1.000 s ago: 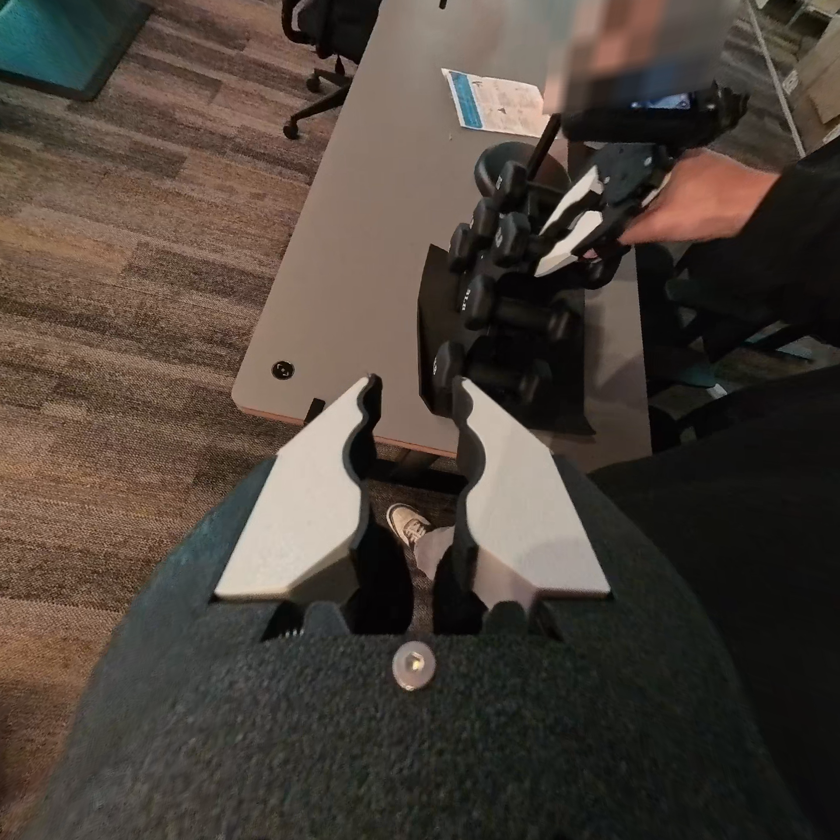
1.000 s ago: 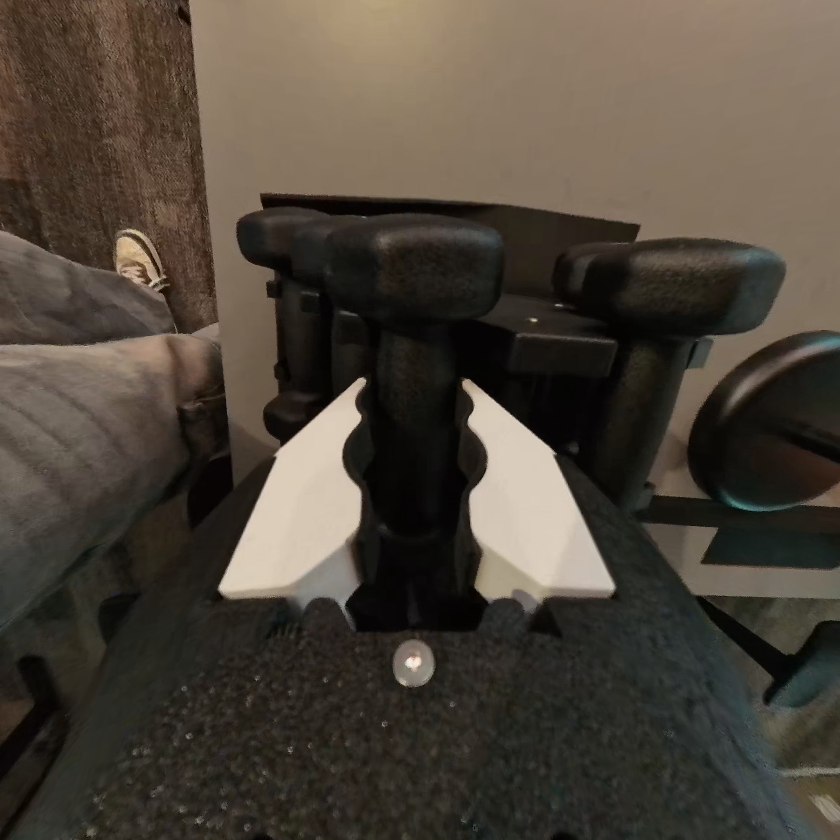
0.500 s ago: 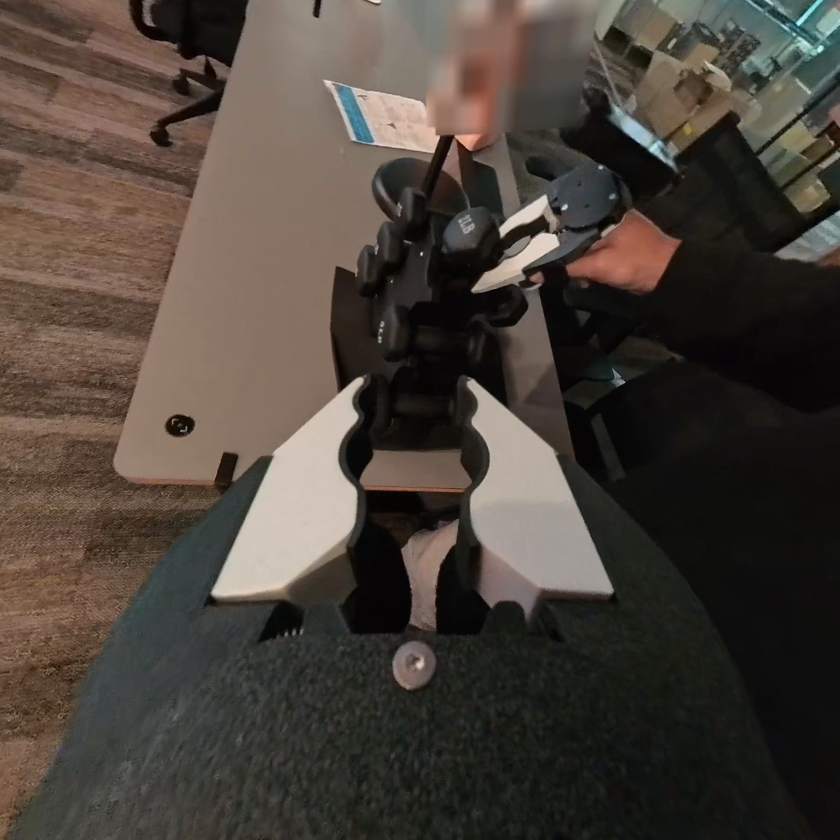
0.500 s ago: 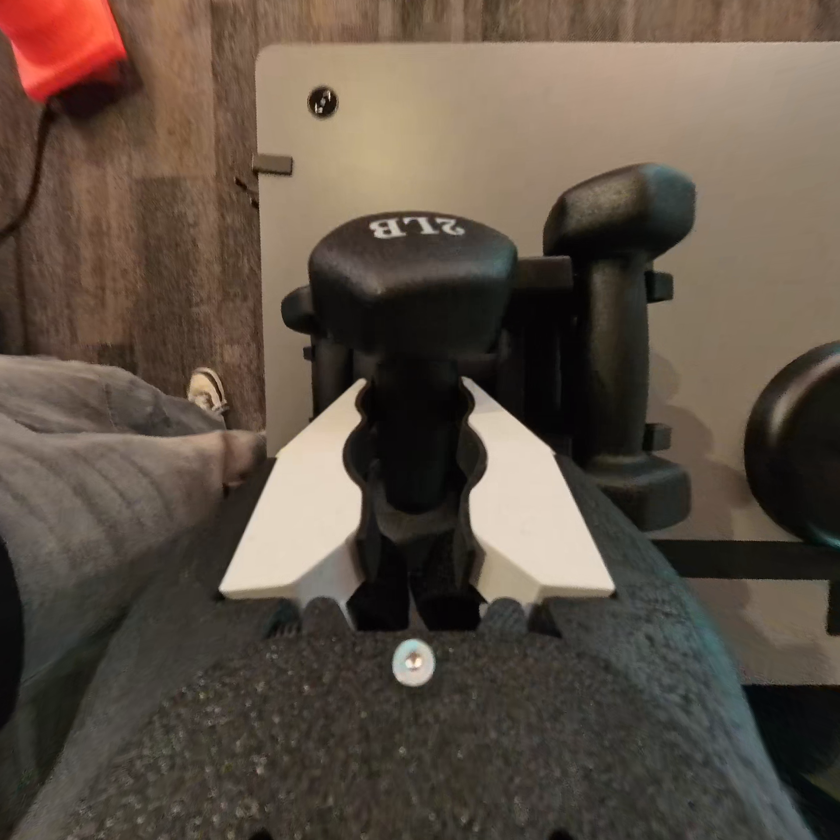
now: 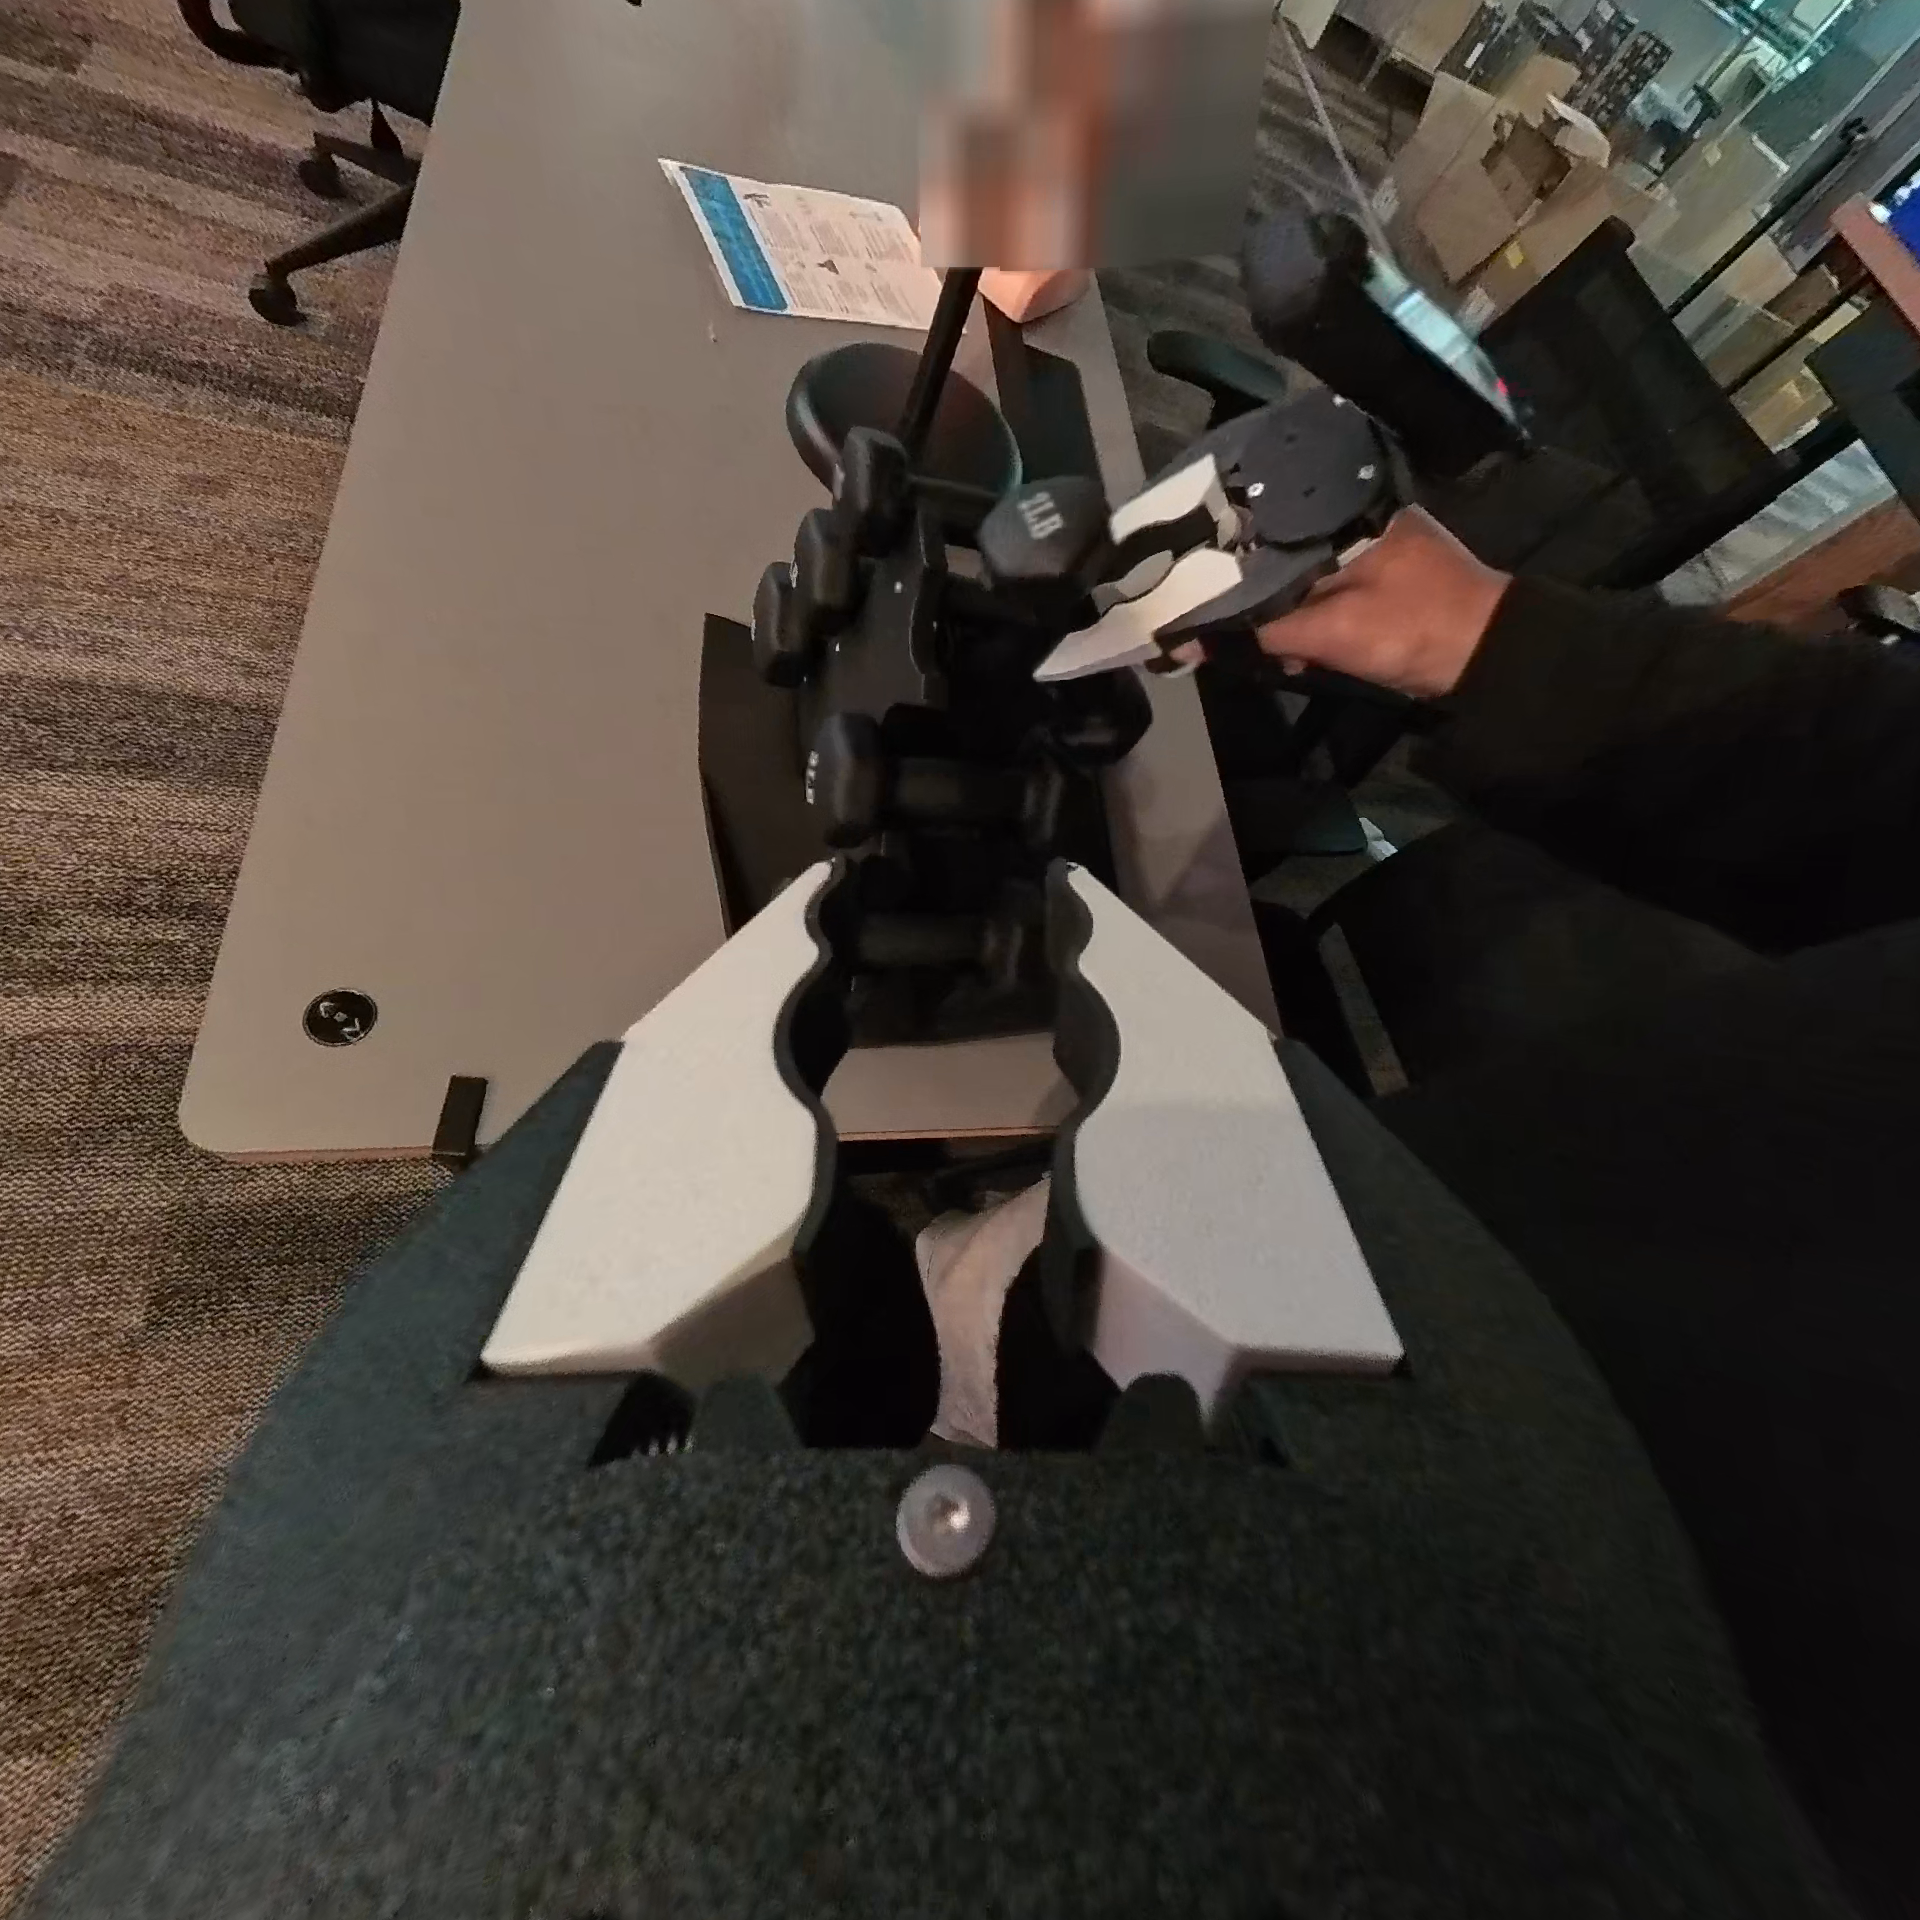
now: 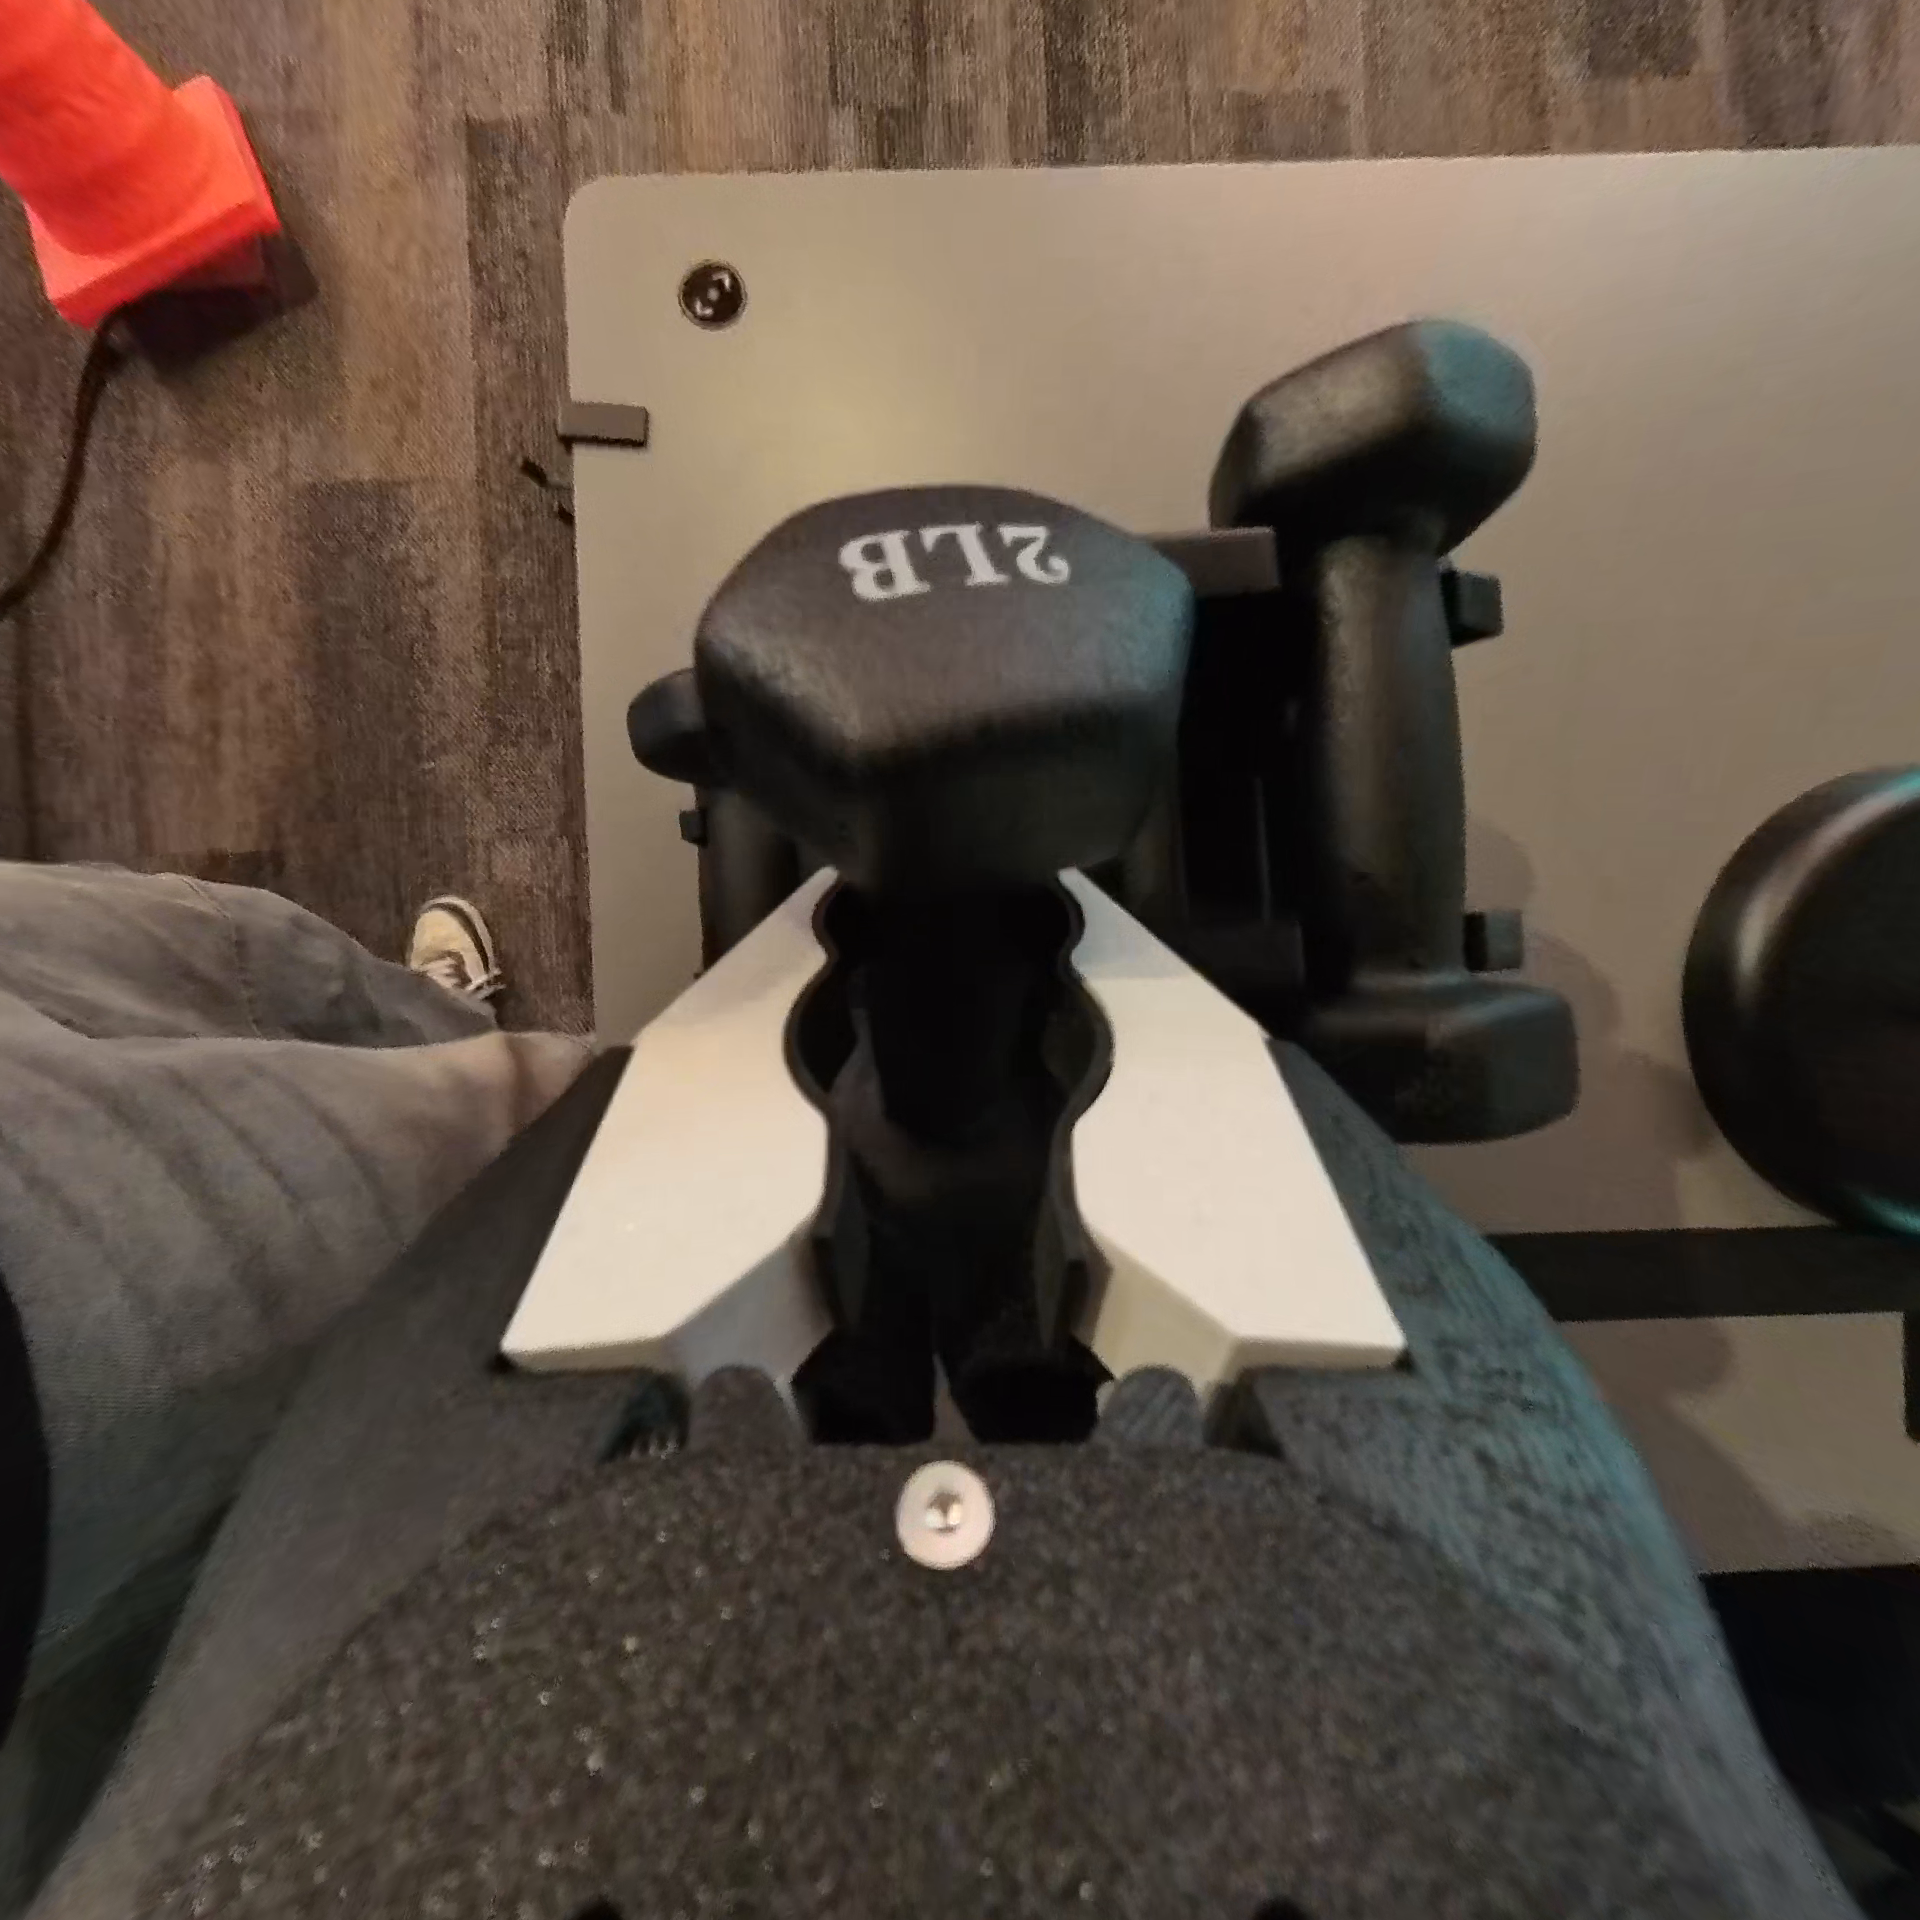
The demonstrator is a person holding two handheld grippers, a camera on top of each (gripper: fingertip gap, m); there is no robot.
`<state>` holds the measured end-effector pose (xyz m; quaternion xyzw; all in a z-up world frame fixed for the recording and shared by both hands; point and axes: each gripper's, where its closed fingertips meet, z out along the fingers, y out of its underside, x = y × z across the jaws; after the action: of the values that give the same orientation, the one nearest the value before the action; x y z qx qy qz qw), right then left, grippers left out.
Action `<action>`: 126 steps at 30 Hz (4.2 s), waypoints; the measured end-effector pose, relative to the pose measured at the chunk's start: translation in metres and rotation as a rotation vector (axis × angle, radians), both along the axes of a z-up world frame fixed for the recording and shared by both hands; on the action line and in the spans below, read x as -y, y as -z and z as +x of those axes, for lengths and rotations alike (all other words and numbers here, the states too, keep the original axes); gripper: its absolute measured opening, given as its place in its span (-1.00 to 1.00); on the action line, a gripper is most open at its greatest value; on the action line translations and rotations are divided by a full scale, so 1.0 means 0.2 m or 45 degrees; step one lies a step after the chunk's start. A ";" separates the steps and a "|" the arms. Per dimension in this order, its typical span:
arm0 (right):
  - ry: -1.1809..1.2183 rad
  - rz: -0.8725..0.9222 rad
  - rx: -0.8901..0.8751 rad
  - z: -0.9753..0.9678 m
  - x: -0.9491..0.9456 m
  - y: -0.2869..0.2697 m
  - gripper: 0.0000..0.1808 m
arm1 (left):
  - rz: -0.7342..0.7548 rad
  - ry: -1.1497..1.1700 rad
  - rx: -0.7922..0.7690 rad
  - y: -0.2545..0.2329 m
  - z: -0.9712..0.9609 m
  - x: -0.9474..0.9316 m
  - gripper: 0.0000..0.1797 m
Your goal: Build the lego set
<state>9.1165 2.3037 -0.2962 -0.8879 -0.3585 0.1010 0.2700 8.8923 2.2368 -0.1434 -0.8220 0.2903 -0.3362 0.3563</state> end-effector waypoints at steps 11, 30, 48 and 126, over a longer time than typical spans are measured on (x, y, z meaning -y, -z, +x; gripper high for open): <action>-0.142 -0.197 0.289 -0.08 -0.09 0.12 -0.63 | 0.002 -0.081 0.010 -0.02 -0.07 0.03 -0.63; 0.000 -0.029 0.276 -0.08 -0.09 0.06 -0.45 | -0.009 -0.169 -0.025 -0.02 -0.14 0.00 -0.63; -0.310 0.418 -0.751 -1.58 -0.31 -0.74 -0.43 | -0.088 -0.545 -0.018 0.05 -0.99 -0.30 -0.63; 0.997 0.316 -0.566 -1.13 -7.85 -0.50 -0.72 | 0.151 0.302 -0.044 0.00 -1.01 -8.82 -0.73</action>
<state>8.8913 3.8741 -0.1962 -0.8742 0.0610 0.1357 0.4621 8.6900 4.0004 -0.1439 -0.7650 0.4111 -0.3439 0.3570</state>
